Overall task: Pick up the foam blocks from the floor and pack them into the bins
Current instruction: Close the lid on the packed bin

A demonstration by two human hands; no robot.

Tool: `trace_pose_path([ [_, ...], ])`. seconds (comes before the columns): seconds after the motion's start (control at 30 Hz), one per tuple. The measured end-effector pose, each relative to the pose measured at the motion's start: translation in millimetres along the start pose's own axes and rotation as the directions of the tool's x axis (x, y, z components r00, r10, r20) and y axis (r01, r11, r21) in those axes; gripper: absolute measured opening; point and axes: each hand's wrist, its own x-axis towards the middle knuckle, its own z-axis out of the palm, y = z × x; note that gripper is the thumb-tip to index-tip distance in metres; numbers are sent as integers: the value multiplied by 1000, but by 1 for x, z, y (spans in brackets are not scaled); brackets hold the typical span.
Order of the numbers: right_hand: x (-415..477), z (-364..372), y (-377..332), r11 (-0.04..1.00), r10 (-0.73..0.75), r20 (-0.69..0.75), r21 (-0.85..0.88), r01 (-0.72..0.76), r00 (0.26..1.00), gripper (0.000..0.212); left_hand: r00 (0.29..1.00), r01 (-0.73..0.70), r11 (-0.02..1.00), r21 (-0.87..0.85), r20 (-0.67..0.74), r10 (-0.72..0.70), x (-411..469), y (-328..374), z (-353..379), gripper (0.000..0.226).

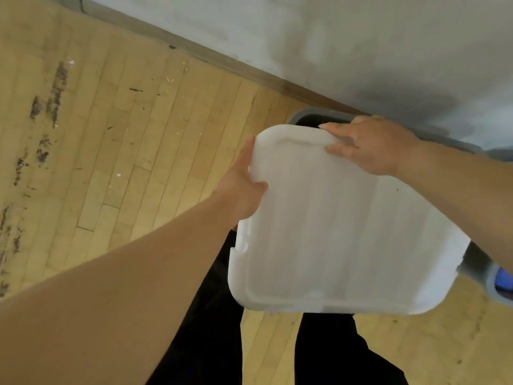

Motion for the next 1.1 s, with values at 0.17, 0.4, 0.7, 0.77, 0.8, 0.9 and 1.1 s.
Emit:
trace_pose_path([
  [0.17, 15, 13, 16, 960, 280, -189, 25, -280, 941, 80, 994, -106, 977, 187, -14, 111, 48, 16, 38, 99],
  [0.4, -64, 139, -33, 917, 350, 181, 135, -376, 919, 125, 999, -5, 981, 195, -34, 11, 69, -12, 56, 99],
  [0.7, -68, 163, -19, 902, 343, 264, 177, -395, 902, 126, 980, 196, 980, -36, -31, -197, 64, -40, 67, 97],
  [0.77, -68, 164, -19, 901, 335, 259, 192, -388, 906, 126, 991, 121, 990, 68, -72, -116, 49, -42, 72, 87],
  [0.8, -68, 165, -18, 900, 333, 254, 201, -387, 908, 126, 996, 81, 986, 143, -49, -75, 41, -44, 75, 98],
  [0.9, -68, 166, -18, 901, 325, 242, 215, -378, 914, 125, 998, 59, 965, 254, -16, -57, 26, -50, 89, 115],
  [1.1, -71, 167, -16, 902, 327, 199, 227, -368, 924, 126, 999, 4, 931, 366, 37, -19, 31, -49, 86, 107],
])
